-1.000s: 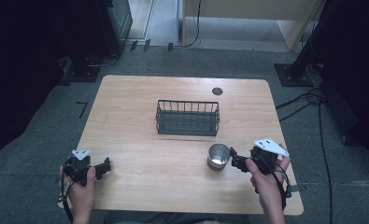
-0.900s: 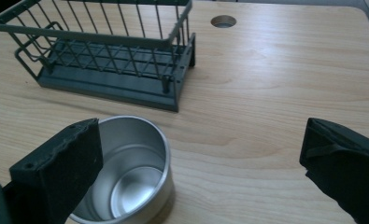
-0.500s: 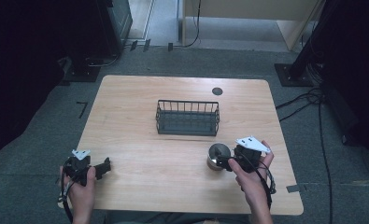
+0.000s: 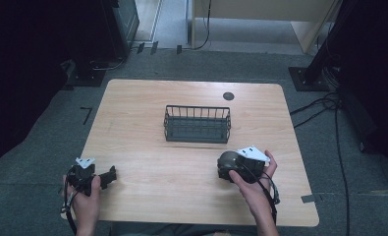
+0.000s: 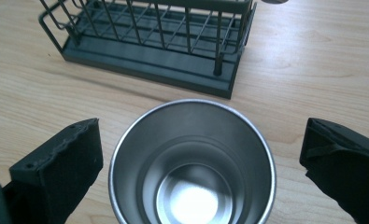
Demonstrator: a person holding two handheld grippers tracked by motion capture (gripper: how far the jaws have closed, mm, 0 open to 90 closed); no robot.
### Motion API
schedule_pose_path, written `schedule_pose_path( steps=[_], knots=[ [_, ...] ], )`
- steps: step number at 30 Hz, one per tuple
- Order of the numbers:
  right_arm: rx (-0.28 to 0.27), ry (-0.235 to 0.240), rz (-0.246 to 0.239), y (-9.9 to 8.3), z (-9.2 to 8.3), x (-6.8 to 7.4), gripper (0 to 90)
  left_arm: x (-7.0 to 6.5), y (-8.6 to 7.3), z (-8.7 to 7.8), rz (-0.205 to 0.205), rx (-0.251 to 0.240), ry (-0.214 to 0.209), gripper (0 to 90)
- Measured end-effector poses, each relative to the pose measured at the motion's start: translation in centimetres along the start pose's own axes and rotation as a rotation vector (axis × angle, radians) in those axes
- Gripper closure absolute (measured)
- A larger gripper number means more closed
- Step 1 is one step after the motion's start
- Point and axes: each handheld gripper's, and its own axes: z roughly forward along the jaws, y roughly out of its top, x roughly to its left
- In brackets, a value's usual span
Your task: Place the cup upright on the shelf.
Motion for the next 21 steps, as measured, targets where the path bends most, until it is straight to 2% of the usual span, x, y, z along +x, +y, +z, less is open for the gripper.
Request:
schedule_pose_path(
  steps=[7,13,18,21],
  knots=[
    [0.033,-0.009,0.017,-0.9,1.2,0.0,0.0,0.0,0.0,0.0,0.000,0.000,0.000,0.0],
    [0.064,0.004,0.026,-1.7,2.4,0.0,0.1,0.0,0.0,0.0,0.000,0.000,0.000,0.0],
    [0.068,-0.014,0.016,-2.3,3.0,0.2,11.1,0.0,0.0,0.0,0.000,0.000,0.000,0.0],
    [0.066,-0.022,0.009,-2.4,3.0,0.3,13.9,0.0,0.0,0.0,0.000,0.000,0.000,0.0]
  ],
)
